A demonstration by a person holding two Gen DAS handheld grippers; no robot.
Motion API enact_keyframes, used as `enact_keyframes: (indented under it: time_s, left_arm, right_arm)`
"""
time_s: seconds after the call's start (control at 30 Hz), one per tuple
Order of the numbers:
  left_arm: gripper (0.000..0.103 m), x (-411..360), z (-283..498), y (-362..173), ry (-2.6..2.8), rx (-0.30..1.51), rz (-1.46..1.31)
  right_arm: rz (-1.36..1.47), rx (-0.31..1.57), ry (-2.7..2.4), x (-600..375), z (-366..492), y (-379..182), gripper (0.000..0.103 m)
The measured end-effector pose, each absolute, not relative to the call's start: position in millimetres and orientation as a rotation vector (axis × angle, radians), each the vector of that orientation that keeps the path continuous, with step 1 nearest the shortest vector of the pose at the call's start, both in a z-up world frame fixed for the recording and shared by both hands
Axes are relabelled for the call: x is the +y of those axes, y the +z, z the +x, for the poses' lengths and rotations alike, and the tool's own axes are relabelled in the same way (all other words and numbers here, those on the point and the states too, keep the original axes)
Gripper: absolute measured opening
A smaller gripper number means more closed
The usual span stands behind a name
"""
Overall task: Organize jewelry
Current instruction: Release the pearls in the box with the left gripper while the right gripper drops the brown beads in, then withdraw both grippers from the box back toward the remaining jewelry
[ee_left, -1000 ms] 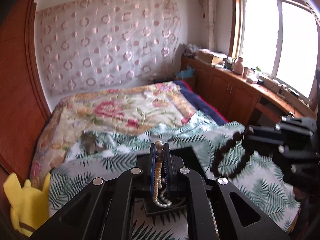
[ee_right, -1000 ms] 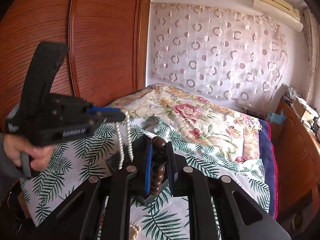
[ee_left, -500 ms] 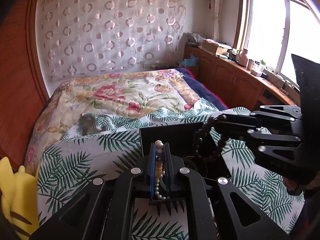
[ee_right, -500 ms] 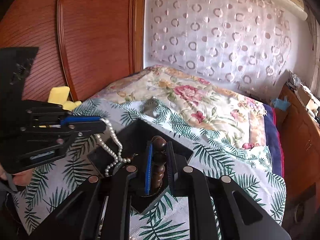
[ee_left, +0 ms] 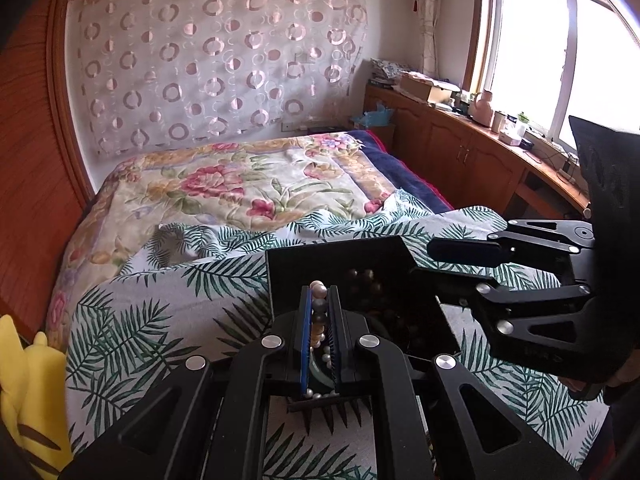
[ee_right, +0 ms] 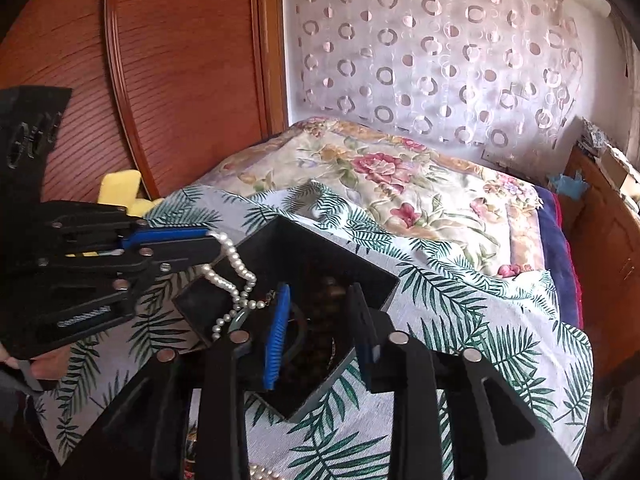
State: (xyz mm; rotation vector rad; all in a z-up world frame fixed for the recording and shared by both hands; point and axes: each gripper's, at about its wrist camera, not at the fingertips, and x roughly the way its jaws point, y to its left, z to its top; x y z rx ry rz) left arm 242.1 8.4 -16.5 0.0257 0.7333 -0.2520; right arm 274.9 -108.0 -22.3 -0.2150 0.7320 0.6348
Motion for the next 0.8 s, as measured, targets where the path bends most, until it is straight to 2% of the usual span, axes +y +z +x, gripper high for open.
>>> enact_keyframes:
  time_s: [0.43,0.63,0.7,0.73,0.8]
  left_arm:
    - [0.007,-14,242,-16,-0.283,0.733,0.053]
    - [0.035,-17,231,-17,-0.286,0.725,0.059]
    - [0.05,-15,221,-16,-0.287,0.709,0.063]
    - [0.054,-13,214,-16,-0.29,0.7,0.063]
    - [0.071,-10,202,-16,-0.286,0.686,0.063]
  right_arm:
    - [-0.19,0.692,0.646,-150,233,-13,0.033]
    - [-0.173,0.7,0.677,-167,203,-23,0.033]
    - [-0.177,0.718,0.688,-170,193,-30,0.033]
    - [-0.181,0.723,0.694,-169,187,-33,0.033]
    - [-0.194,0.733,0.711,-168,175,-41,0.033]
